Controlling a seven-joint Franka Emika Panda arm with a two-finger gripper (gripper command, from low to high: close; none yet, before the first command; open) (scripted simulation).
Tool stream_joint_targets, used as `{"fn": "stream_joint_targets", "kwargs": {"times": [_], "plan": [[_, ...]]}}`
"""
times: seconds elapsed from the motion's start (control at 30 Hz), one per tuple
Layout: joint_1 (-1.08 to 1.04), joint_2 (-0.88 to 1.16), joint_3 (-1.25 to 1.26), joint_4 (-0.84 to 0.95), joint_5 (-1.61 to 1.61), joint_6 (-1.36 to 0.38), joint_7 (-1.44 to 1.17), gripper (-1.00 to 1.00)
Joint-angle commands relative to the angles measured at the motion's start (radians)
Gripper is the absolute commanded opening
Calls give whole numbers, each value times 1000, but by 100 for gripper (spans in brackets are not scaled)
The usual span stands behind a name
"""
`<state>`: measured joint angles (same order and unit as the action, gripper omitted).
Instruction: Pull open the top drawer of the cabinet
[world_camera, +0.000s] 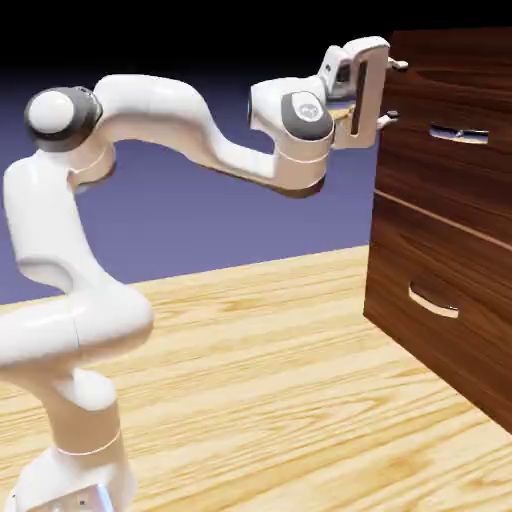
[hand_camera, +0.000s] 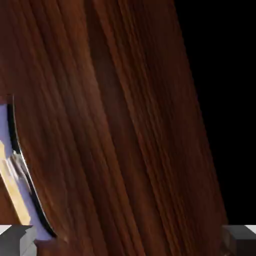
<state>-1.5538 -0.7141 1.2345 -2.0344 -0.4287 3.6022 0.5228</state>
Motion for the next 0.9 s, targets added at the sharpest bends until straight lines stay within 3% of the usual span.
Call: {"fn": "stream_joint_targets", "kwargs": {"times": [0.0,0.33,0.63,0.67,0.87], "plan": [[-36,-3,29,18,-10,13,-5,100],[-399,-37,314,197,-109,144,-56,100],[-621,-57,491,431,-148,72,1,100],[-621,-57,491,431,-148,72,1,-100],[-452,-46,351,250,-120,134,-35,-100]]}}
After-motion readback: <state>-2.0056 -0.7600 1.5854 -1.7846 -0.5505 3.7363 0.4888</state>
